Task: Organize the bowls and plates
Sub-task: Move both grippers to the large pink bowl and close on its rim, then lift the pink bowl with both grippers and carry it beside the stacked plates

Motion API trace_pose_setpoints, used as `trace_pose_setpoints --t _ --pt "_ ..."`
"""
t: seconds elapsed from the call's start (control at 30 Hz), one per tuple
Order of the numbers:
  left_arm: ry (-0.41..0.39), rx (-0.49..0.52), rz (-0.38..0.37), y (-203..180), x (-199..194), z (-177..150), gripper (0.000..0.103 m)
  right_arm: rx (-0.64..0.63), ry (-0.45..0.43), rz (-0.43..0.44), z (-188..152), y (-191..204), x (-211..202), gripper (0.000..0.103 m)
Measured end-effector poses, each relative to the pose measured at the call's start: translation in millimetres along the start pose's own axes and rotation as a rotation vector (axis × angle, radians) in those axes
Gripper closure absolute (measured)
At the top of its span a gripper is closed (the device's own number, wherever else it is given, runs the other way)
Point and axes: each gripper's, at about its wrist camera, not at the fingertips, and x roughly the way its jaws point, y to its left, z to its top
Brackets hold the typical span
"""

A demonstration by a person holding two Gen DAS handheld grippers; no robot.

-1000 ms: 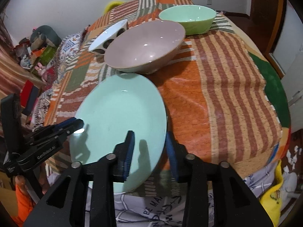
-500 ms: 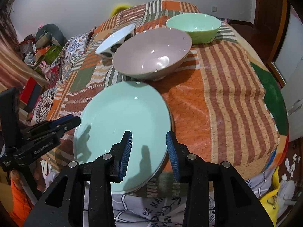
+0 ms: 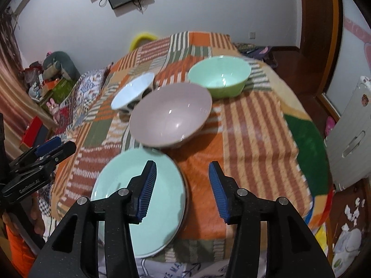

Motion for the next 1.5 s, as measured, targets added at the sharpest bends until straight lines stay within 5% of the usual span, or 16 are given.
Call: trace_pose_setpoints --t 0.27,0.43,0.5,0.87,1.17,1.3,1.5 --pt "-0.047 0.017 -0.016 -14.7 14.6 30.2 0.01 0.018 -0.05 0.004 21.4 -11.9 3.5 0.059" --pt "-0.022 0.003 -0.013 -16.2 44.7 44.1 0.01 0.036 -0.051 0.019 34.4 -19.7 16.1 0.056" --pt "-0.006 -0.002 -0.004 -16.3 57.7 48.2 0.01 0.04 -0.057 0.018 39.4 -21.6 21.6 0.044" --pt "0.068 -0.016 -0.002 -11.4 121.5 53.3 0.012 0.085 -0.02 0.021 57.2 -37.3 65.3 0.044" --pt "0.12 -0.003 -0.031 -11.7 151.8 47.3 0.042 0.111 0.027 0.052 53.0 -43.7 89.1 0.045" --pt "0.171 -0.035 -0.077 -8.6 165.1 43.5 0.062 0.115 0.04 0.064 51.0 -44.5 94.7 0.057" --pt "0.207 -0.038 -0.135 -13.0 175.3 39.1 0.076 0.104 0.094 0.112 50.7 -41.6 108.0 0.078"
